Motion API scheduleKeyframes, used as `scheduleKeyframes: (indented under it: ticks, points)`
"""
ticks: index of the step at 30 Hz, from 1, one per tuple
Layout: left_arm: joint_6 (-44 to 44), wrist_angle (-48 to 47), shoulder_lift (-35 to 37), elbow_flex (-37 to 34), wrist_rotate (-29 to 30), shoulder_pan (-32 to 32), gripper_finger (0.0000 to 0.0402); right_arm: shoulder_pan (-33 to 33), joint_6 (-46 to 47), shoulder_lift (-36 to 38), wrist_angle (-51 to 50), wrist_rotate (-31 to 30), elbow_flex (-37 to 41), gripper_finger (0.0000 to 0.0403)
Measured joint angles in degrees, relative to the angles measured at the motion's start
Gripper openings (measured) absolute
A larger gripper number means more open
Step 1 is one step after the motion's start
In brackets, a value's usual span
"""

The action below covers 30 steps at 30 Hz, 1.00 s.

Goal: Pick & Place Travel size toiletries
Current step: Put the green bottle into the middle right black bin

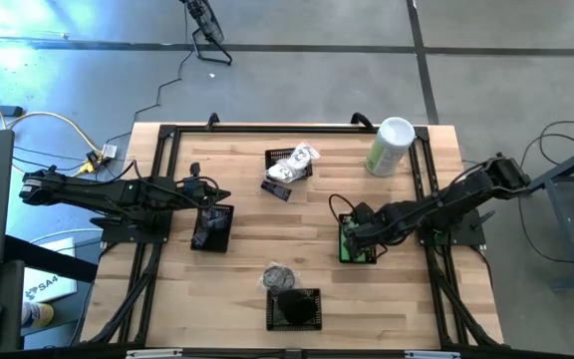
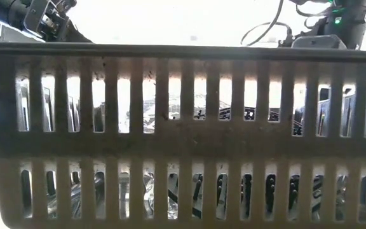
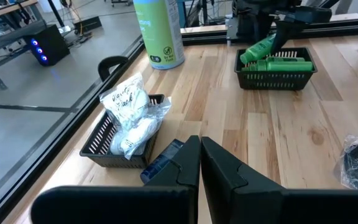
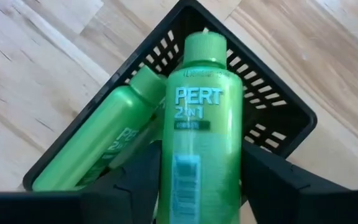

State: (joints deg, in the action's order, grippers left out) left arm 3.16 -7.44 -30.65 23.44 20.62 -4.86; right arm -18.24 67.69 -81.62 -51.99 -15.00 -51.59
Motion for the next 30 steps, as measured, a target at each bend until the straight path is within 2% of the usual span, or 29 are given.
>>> scheduleKeyframes:
  ticks: [7, 12, 16, 23, 30]
  points:
    - [-0.01, 0.00, 0.00, 0.00, 0.00, 0.00, 0.0010, -0.01, -1.96, 0.00, 0.02, 0.96, 0.00, 0.0258]
    - [0.00, 0.00, 0.00, 0.00, 0.00, 0.00, 0.0010, 0.00, -3.49, 0.00, -0.16, 2.12, -0.46, 0.0269]
    - [-0.01, 0.00, 0.00, 0.00, 0.00, 0.00, 0.0010, 0.02, -5.09, 0.00, -1.53, 2.56, -1.77, 0.0257]
    - [-0.01, 0.00, 0.00, 0.00, 0.00, 0.00, 0.0010, 0.05, -5.63, 0.00, -3.49, 9.57, -4.24, 0.0223]
    - [-0.02, 0.01, 0.00, 0.00, 0.00, 0.00, 0.0010, 0.02, -9.27, 0.00, 0.93, 10.42, -4.48, 0.0189]
